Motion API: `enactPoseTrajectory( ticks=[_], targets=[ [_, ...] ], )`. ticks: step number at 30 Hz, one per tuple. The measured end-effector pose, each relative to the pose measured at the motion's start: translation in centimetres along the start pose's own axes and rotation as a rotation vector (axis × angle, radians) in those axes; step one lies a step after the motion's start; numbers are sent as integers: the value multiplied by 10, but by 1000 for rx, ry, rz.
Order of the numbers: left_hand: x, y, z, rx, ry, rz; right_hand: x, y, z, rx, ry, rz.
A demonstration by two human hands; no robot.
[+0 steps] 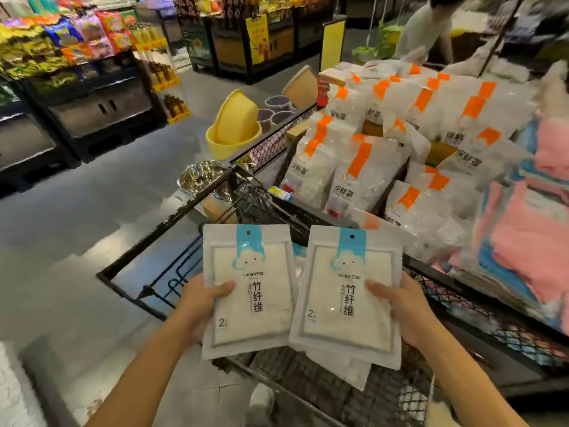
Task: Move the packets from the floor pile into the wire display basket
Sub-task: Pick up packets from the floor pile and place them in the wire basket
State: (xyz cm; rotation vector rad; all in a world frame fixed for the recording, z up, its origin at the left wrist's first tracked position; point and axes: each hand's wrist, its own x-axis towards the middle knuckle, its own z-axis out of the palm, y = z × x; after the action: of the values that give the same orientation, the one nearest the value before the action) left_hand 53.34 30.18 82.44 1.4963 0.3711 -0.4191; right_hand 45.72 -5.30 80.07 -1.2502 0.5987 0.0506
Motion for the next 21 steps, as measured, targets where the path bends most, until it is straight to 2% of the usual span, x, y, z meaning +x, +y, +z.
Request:
enactPoseTrajectory(
  ticks=[5, 9, 12, 21],
  targets=[
    [114, -3, 0, 76, -167, -73, 41, 17, 15, -17, 186, 16],
    [195, -14, -1, 152, -184, -159, 70, 38, 35, -33, 353, 83],
    [250, -28, 4, 242, -256, -198, 94, 59, 44, -106, 446, 148],
    [328, -52, 38, 626, -338, -161, 138, 106, 58, -240, 612, 319]
  ],
)
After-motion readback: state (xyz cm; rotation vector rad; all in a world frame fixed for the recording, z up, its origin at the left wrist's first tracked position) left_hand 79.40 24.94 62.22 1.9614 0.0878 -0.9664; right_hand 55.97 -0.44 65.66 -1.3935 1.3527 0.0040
